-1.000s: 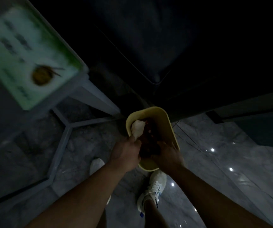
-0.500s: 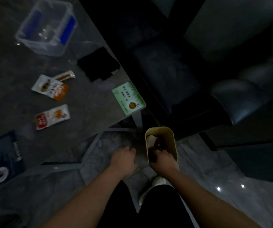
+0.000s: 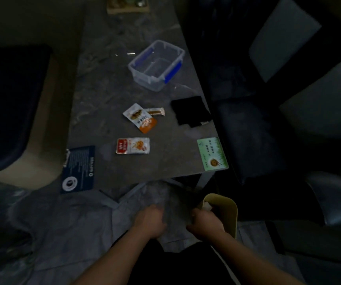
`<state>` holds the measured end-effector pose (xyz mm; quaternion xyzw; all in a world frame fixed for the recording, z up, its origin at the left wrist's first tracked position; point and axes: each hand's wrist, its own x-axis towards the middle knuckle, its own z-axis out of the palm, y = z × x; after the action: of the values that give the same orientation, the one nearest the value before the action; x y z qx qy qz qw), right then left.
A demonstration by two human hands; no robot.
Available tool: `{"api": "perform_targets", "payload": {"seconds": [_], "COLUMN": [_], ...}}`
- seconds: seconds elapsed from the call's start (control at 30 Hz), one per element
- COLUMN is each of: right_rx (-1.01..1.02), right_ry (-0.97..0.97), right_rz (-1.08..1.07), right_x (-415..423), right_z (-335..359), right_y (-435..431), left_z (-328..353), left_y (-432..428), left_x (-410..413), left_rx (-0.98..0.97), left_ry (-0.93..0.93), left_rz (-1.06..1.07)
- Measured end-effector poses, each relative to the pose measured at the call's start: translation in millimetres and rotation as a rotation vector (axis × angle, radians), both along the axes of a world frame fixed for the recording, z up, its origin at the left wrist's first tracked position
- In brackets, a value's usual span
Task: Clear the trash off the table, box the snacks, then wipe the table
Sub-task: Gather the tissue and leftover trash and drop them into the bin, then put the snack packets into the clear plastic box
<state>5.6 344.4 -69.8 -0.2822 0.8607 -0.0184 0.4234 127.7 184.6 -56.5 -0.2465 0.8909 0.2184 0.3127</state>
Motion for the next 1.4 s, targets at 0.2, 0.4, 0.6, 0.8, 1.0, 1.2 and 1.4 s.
{"api": "perform_targets", "payload": {"seconds": [0.2,0.4,0.6,0.8,1.0,1.2,1.4], "right_rx": [-0.086,-0.171,-0.259,-0.332,-0.347,-0.395,-0.41], "right_ry": [0.002,0.091,0.18,0.182,0.168,0.182,0.248], "right_rz": [0.032,-0.012,-0.018,0.039,0.103,0.172,0.245], "right_x": [-0.3,-7.7,-32.8,-71.7,-133.8,-179.3,-179.4], "right_z": [23.4,54.1,69.7,67.5,57.8,52.4,36.1], "right_y": [-70.6,-136.4,-198.0,-242.2,-287.4,-326.7,-345.5], "left_z": [21.4,43.3,55.1,55.5,49.2,37.5,24.0], "left_y": [-63.4,-124.2,-162.3,-193.4,-211.3,-221.9,-233.8], "left_x": [5.6,0.9,-21.7,-56.3,-101.2,-124.0,-130.7], "left_rx": [-0.01,-0.043,-0.085,-0.181,-0.233,-0.276,-0.309], "left_ry": [0.052,0.147,0.236,0.252,0.21,0.069,0.081], "left_rz": [0.011,0.069,0.147,0.231,0.267,0.158,0.066]}}
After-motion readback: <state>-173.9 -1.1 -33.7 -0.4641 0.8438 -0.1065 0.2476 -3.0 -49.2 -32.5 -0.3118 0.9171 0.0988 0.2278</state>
